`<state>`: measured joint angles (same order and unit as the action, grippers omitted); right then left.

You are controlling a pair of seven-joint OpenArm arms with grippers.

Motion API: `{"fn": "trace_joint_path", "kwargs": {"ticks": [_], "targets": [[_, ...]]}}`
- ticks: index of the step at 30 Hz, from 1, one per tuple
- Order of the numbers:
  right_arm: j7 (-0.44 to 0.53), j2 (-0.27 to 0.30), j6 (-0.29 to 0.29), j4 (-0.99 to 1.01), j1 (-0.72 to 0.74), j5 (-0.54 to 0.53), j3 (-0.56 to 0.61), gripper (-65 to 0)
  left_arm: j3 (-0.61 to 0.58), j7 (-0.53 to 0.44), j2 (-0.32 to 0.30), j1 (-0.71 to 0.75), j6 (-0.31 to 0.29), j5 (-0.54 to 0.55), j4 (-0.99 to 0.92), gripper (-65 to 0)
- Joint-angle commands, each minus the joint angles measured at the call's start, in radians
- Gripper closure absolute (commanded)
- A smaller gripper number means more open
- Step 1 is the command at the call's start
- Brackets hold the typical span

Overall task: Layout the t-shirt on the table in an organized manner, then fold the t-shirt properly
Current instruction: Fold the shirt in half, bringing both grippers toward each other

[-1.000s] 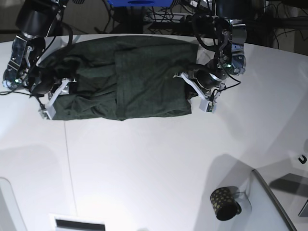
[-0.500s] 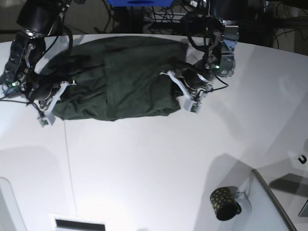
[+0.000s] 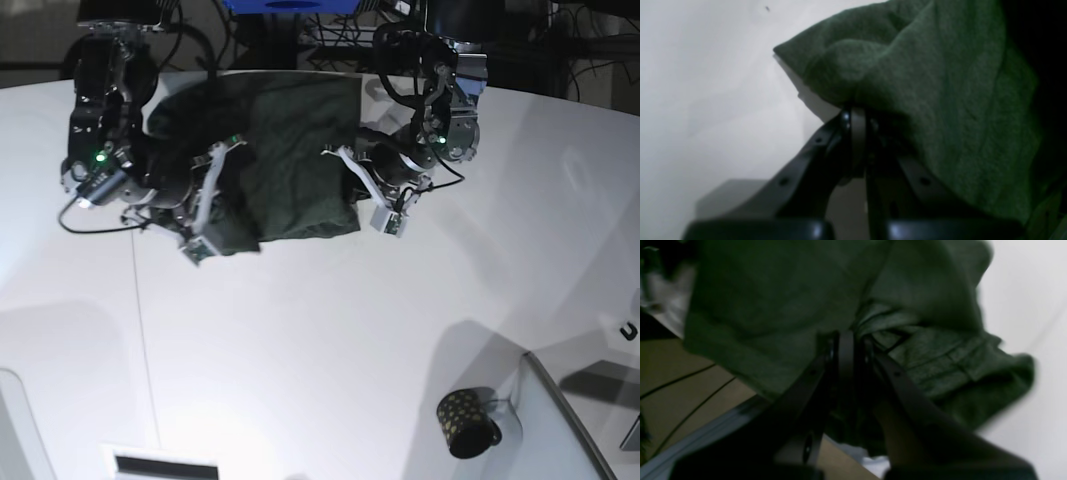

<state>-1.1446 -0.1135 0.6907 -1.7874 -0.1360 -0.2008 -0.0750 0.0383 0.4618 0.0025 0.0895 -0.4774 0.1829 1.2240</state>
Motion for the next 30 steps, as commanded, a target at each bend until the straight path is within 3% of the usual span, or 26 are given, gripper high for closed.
{"fn": "trace_joint_path", "kwargs": {"ticks": [1, 13, 26, 28, 30], "targets": [[0.019, 0.001, 0.002, -0.021, 0.008, -0.012, 0.031, -0.5, -0.001, -0.011, 0.004, -0.010, -0.005, 0.008, 0.013, 0.0], [0.139, -0.013, -0.167, 0.034, -0.024, -0.013, 0.281, -0.5, -0.001, -0.011, 0.004, -0.007, -0.005, 0.008, 0.010, 0.0], [0.165, -0.013, -0.176, 0.090, -0.020, -0.013, 0.306, -0.9, 0.015, -0.010, -0.020, 0.008, -0.005, 0.010, 0.046, 0.0], [0.166, -0.010, -0.176, 0.090, -0.020, -0.013, 0.330, -1.2, 0.054, -0.010, -0.049, 0.037, -0.005, 0.010, 0.092, 0.0], [0.166, -0.008, -0.176, 0.090, -0.020, -0.012, 0.338, -5.7, 0.136, -0.008, -0.062, 0.062, -0.005, 0.010, 0.152, 0.0]]}}
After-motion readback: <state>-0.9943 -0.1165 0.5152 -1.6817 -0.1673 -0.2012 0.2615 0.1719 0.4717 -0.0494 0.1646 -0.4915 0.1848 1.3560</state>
